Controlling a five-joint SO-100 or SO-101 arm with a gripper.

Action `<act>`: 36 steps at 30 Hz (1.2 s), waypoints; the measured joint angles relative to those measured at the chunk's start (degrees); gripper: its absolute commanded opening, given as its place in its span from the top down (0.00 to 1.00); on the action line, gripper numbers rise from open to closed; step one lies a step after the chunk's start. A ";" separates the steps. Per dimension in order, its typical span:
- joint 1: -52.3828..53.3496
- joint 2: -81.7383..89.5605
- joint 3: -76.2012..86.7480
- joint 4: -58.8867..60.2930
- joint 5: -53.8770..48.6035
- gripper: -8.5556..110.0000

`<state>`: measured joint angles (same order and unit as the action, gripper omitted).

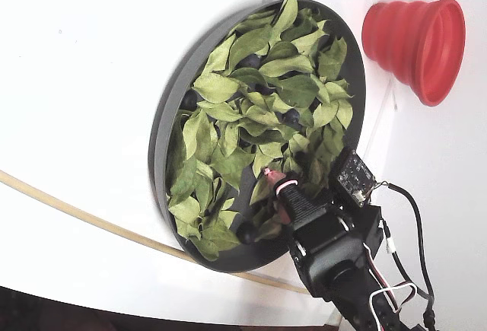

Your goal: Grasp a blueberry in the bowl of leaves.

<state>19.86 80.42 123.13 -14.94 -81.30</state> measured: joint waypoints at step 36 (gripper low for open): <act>2.29 -1.67 -0.53 -3.52 -2.46 0.74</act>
<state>22.15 78.75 122.61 -18.46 -83.76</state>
